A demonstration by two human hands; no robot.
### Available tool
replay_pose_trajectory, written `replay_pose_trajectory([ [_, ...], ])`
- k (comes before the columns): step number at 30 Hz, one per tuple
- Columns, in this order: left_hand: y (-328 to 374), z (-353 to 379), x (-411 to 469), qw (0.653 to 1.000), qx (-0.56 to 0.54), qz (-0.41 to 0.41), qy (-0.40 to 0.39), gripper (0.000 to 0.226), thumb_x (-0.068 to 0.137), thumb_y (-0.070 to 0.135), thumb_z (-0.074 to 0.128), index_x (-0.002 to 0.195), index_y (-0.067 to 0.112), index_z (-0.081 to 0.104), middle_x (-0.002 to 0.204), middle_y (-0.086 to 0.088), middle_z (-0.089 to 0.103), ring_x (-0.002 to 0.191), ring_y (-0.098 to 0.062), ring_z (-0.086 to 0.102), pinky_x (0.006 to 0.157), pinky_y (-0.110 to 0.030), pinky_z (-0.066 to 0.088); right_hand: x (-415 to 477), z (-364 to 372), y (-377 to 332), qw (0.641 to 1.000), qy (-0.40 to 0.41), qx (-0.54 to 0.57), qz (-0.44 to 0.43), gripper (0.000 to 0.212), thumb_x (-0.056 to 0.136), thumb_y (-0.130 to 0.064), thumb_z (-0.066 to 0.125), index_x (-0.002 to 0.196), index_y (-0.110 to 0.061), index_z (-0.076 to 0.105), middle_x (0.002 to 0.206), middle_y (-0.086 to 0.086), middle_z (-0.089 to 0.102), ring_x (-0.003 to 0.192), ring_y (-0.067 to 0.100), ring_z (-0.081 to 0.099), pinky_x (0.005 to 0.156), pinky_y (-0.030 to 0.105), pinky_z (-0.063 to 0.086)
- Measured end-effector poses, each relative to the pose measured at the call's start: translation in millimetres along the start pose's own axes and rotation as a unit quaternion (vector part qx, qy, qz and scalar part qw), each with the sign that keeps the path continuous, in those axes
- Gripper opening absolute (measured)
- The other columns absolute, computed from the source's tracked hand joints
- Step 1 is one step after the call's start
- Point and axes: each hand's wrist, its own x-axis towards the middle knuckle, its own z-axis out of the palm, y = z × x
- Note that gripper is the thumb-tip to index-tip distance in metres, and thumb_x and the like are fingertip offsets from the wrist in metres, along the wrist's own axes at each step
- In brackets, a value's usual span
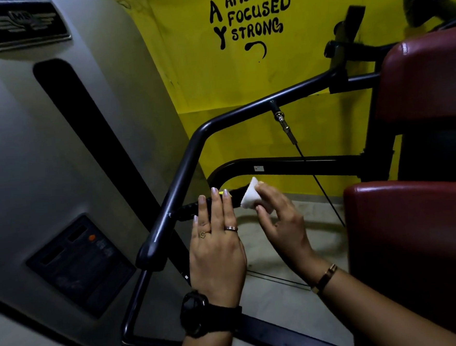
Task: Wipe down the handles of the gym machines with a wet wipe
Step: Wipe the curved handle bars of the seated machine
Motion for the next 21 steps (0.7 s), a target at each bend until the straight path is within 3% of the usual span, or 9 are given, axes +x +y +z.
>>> replay_pose_trajectory([
  [5,0,1,1,1.000,0.001,-0.003,0.004,0.065,0.088,0.013,0.036,0.152,0.006,0.027,0.158,-0.014,0.027,0.145,-0.031,0.019,0.116,-0.040,0.020,12,5,-1,0.998,-0.015,-0.010,-0.058,0.039,0.094,-0.016,0.052,0.128,0.001,0.057,0.134,0.011,0.055,0.128,0.016,0.048,0.107,0.029,0.040],
  [10,0,0,0,1.000,0.011,0.000,0.006,0.065,0.088,0.015,0.036,0.152,0.006,0.025,0.158,-0.015,0.027,0.146,-0.031,0.017,0.116,-0.042,0.018,-1,6,-1,0.999,0.032,0.026,0.023,0.041,0.095,-0.021,0.050,0.128,0.001,0.057,0.130,0.012,0.059,0.123,0.014,0.053,0.100,0.031,0.046],
  [13,0,0,0,1.000,0.011,0.002,0.004,0.067,0.087,0.013,0.039,0.152,0.005,0.026,0.158,-0.015,0.026,0.146,-0.031,0.017,0.116,-0.042,0.016,-14,12,0,0.996,0.076,-0.015,-0.031,0.034,0.091,-0.011,0.056,0.121,0.004,0.062,0.126,0.017,0.061,0.120,0.018,0.056,0.100,0.030,0.047],
  [16,-1,1,0,1.000,0.010,0.002,0.003,0.068,0.087,0.012,0.040,0.153,0.006,0.025,0.159,-0.015,0.024,0.147,-0.032,0.017,0.117,-0.042,0.017,-3,12,2,0.996,0.054,-0.019,-0.074,0.033,0.091,-0.009,0.056,0.121,0.003,0.063,0.128,0.017,0.060,0.122,0.020,0.055,0.105,0.029,0.042],
  [19,-1,1,0,1.000,0.007,0.001,0.004,0.071,0.085,0.010,0.044,0.153,0.006,0.024,0.159,-0.015,0.023,0.147,-0.032,0.019,0.117,-0.041,0.017,14,9,0,0.999,0.000,-0.002,-0.051,0.037,0.093,-0.015,0.052,0.124,0.000,0.062,0.129,0.014,0.060,0.123,0.017,0.054,0.106,0.026,0.040],
  [21,0,1,-1,1.000,0.006,-0.001,0.004,0.072,0.085,0.010,0.046,0.153,0.006,0.024,0.159,-0.014,0.023,0.147,-0.032,0.018,0.117,-0.040,0.018,18,7,-1,0.999,-0.018,0.039,0.009,0.041,0.094,-0.023,0.048,0.127,-0.003,0.060,0.128,0.012,0.062,0.120,0.012,0.055,0.099,0.018,0.042],
])
